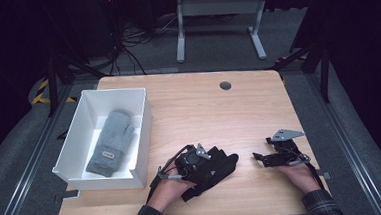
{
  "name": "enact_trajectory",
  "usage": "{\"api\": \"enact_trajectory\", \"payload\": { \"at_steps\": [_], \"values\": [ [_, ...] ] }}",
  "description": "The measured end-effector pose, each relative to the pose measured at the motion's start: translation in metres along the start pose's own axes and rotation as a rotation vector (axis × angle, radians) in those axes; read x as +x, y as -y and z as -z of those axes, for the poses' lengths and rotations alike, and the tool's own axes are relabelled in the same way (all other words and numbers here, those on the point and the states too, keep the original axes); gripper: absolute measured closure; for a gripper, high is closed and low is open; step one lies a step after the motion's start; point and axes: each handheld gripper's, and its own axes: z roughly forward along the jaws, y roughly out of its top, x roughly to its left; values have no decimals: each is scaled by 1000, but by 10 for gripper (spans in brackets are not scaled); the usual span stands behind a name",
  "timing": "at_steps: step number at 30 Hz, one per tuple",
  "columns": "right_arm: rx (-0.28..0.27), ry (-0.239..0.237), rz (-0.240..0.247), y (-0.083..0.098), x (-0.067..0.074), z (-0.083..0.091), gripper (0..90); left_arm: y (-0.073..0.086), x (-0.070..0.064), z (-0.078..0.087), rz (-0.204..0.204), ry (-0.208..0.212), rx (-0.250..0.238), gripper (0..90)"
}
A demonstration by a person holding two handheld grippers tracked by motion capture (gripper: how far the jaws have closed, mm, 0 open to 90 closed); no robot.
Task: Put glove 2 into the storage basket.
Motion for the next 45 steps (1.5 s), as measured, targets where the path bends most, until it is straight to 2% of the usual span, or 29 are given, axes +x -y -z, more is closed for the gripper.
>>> {"api": "enact_trajectory", "payload": {
  "at_steps": [2, 4, 6, 9, 11, 16, 20, 25, 26, 27, 28, 31, 32, 36, 37, 38, 39, 45],
  "values": [
    [0, 0, 0, 0, 0, 0, 164, -1, -1, 1, 3, 26, 10, 574],
    [0, 1, 0, 0, 0, 0, 164, -2, -1, 1, 12, 40, 17, 640],
    [0, 1, -1, 0, 0, 0, 164, -3, -1, 2, 18, 45, 26, 665],
    [0, 2, -2, 0, 0, 0, 164, -3, -1, 5, 36, 57, 13, 681],
    [0, 2, -2, 0, 0, 0, 164, -5, 0, 11, 58, 75, -6, 684],
    [0, 2, -1, 0, 0, 0, 164, -10, -1, 25, 76, 76, -32, 688],
    [0, 3, -3, 0, 0, 0, 164, -17, 0, 42, 104, 63, -49, 690],
    [0, 3, -3, 0, 0, 0, 164, -26, 2, 66, 119, 35, -58, 690],
    [0, 3, -3, 0, 0, 0, 165, -26, 2, 66, 119, 35, -58, 690],
    [0, 4, -3, 0, 0, 0, 165, -30, 4, 78, 126, 23, -65, 690],
    [0, 4, -3, 0, 0, 0, 165, -32, 6, 83, 128, 21, -70, 690],
    [0, 5, -4, 0, 0, 0, 165, -34, 8, 92, 134, 15, -77, 690],
    [0, 4, -4, 0, 0, 0, 165, -36, 11, 101, 140, 10, -87, 690],
    [0, 5, -5, 0, 0, 0, 165, -40, 17, 122, 150, -16, -100, 690],
    [0, 5, -5, 0, 0, 0, 165, -40, 17, 122, 150, -16, -100, 690],
    [0, 5, -5, 0, 0, 0, 164, -41, 20, 131, 157, -24, -112, 690],
    [0, 5, -5, 0, 0, 0, 164, -41, 20, 131, 157, -24, -112, 690],
    [1, 4, -6, 0, 0, 0, 165, -41, 34, 156, 184, -66, -142, 690]
  ]
}}
